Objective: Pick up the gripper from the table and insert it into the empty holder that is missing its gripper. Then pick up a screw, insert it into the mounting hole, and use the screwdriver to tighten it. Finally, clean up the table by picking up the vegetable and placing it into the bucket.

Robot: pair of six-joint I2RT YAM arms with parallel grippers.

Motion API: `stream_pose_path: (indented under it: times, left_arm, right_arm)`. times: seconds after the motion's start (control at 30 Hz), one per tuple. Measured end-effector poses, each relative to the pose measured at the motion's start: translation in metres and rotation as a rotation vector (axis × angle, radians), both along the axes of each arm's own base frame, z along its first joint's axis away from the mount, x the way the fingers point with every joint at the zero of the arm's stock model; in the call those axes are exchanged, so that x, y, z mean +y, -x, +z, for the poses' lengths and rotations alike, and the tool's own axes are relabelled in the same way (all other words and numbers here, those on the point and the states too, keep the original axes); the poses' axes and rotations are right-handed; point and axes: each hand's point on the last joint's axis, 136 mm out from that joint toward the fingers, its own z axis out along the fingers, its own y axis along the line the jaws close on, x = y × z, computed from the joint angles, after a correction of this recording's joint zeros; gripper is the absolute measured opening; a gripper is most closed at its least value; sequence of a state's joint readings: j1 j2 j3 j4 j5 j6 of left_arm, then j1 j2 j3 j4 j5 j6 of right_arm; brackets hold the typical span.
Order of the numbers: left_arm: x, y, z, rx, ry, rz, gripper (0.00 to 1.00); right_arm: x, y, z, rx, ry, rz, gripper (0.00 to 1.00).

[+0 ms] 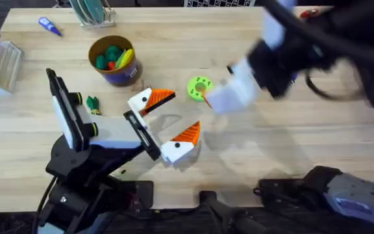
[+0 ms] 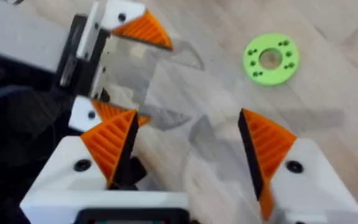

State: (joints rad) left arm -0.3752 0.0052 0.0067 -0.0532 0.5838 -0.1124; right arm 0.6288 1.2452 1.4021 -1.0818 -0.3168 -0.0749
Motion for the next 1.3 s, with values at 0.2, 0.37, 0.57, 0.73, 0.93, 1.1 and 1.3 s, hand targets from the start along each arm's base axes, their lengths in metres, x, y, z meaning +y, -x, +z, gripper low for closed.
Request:
stream_pose_path:
  times: [0.2, 0.37, 0.57, 0.73, 0.93, 1.1, 1.3]
  left_arm:
    - [0.0, 0.0, 0.0, 0.0, 0.0, 0.0, 0.939]
    - [0.0, 0.0, 0.0, 0.0, 0.0, 0.001, 0.743]
    - [0.0, 0.0, 0.0, 0.0, 0.0, 0.0, 0.271]
    - [0.0, 0.0, 0.0, -0.004, -0.002, 0.001, 0.024]
    - [0.0, 0.0, 0.0, -0.002, -0.001, 0.0, 0.007]
    - [0.0, 0.0, 0.0, -0.002, 0.0, -0.001, 0.006]
    - [-0.003, 0.004, 0.0, -0.001, 0.001, -0.027, 0.006]
  right_arm:
    - [-0.032, 0.046, -0.017, 0.016, -0.114, -0.01, 0.964]
    - [-0.047, 0.08, -0.023, 0.012, -0.228, 0.008, 0.964]
    - [-0.05, 0.111, -0.034, -0.003, -0.307, 0.093, 0.964]
    - [-0.047, 0.121, -0.041, 0.021, -0.336, 0.137, 0.964]
    - [-0.044, 0.126, -0.038, 0.018, -0.364, 0.186, 0.964]
    - [-0.044, 0.122, -0.037, -0.006, -0.358, 0.181, 0.964]
    - [-0.063, 0.079, -0.044, -0.105, -0.259, -0.025, 0.964]
